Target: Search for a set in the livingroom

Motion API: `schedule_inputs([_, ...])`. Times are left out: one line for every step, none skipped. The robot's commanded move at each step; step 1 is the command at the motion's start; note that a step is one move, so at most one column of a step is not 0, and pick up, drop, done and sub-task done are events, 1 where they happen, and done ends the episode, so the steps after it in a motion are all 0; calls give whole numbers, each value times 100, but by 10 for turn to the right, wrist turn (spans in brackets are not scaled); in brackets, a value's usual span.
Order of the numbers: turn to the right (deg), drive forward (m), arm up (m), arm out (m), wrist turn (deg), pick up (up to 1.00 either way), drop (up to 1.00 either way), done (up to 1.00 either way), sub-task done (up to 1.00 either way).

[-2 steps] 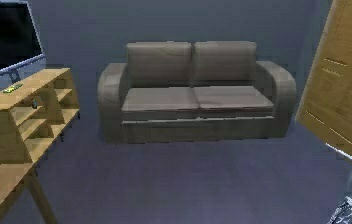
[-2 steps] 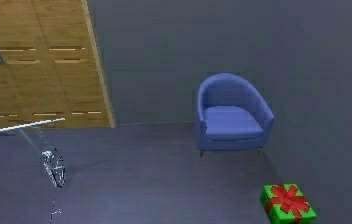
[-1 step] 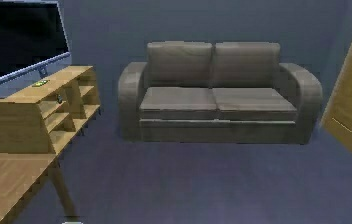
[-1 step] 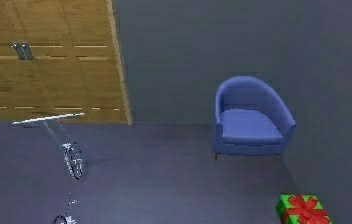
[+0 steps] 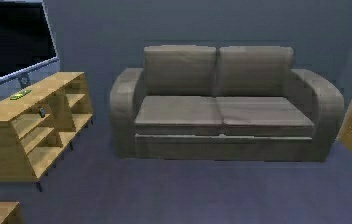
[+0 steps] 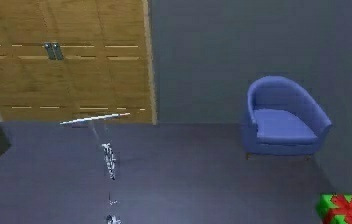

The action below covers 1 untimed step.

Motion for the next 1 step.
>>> schedule_inputs([-210,0,0,0,0,0,0,0,0])
